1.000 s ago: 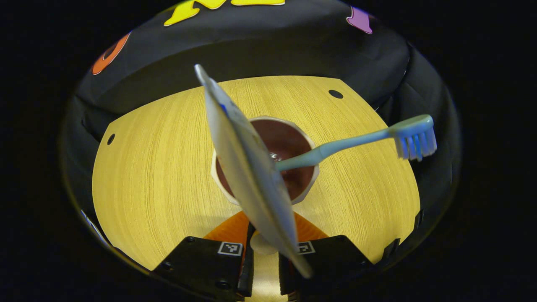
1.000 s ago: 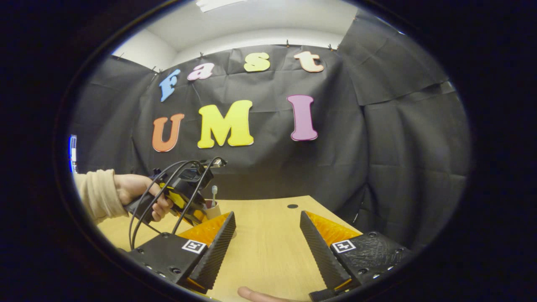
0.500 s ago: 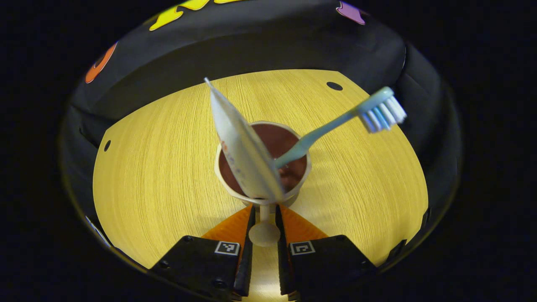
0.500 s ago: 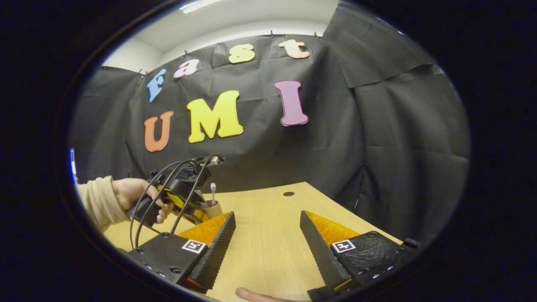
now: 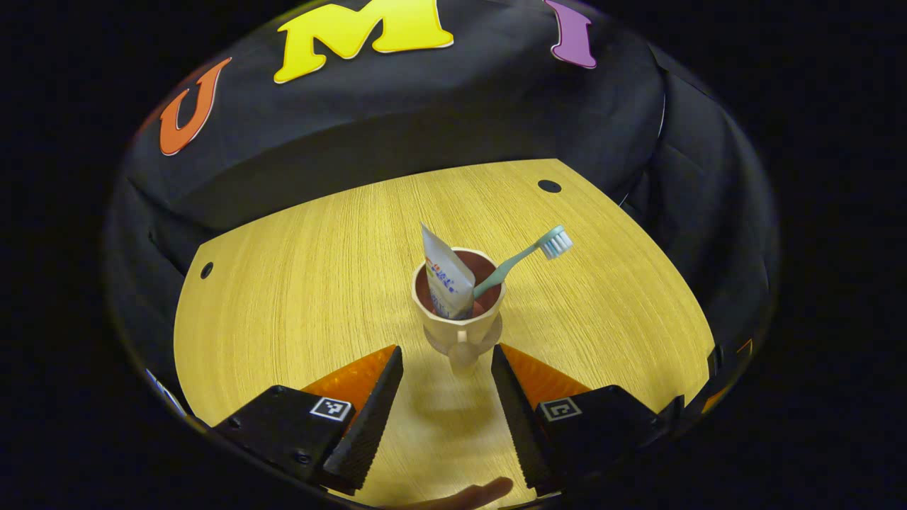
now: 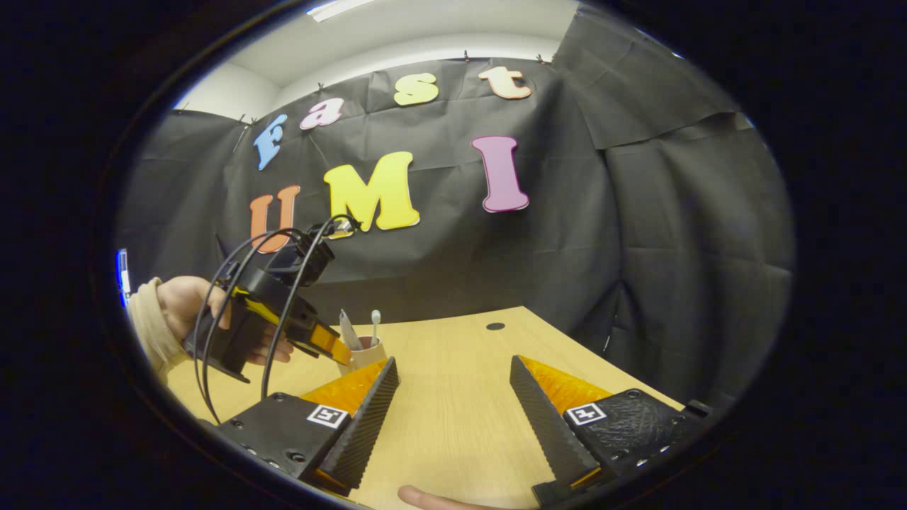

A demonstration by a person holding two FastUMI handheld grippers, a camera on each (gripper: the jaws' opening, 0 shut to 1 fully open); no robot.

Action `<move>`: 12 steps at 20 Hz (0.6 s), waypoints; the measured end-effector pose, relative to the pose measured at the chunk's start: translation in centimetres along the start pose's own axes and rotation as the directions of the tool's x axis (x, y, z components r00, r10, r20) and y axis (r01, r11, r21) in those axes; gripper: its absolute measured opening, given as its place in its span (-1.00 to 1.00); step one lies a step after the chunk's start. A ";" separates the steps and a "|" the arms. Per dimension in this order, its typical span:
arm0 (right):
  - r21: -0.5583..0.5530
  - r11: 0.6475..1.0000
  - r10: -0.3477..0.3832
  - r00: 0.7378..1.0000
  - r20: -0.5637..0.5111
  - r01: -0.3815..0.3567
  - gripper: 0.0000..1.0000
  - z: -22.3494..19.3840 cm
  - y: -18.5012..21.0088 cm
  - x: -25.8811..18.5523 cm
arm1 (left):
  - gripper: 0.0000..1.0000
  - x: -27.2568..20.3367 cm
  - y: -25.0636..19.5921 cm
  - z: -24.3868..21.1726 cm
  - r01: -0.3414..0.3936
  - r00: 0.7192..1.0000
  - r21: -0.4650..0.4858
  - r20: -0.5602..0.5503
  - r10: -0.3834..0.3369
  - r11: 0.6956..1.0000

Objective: Put the toothbrush and toothpaste on the desktop into the cup, then pick up the cup and place it on the coaster on the desktop.

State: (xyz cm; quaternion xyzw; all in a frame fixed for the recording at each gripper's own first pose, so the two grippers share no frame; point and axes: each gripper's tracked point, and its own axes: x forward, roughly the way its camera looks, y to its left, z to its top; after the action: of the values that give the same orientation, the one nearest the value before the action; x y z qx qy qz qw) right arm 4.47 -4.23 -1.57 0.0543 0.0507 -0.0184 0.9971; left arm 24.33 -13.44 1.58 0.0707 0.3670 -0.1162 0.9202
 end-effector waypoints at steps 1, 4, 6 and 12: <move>-0.007 1.000 0.003 1.000 0.005 -0.003 0.92 0.2 0.4 -0.1 | 0.64 -0.7 0.5 -0.2 -0.005 1.000 -0.006 0.021 0.005 1.000; -0.032 0.999 0.019 1.000 0.003 -0.019 0.92 0.3 1.9 -0.3 | 0.73 -4.2 1.9 -0.3 -0.020 0.989 -0.075 0.142 0.030 0.997; -0.061 0.997 0.038 0.999 0.016 -0.037 0.91 0.9 3.5 -1.0 | 0.76 -6.8 3.3 -1.0 -0.039 0.974 -0.115 0.215 0.063 0.993; -0.083 0.993 0.085 0.996 0.028 -0.082 0.91 2.3 7.4 -2.2 | 0.77 -13.8 8.6 -3.1 -0.120 0.891 -0.179 0.415 0.185 0.977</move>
State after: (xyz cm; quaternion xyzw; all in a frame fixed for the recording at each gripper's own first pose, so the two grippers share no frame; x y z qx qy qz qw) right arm 2.86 2.89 1.72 0.0153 0.0334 0.0246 0.9990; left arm 14.83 -2.23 9.28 0.0035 0.1564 -0.0285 0.9873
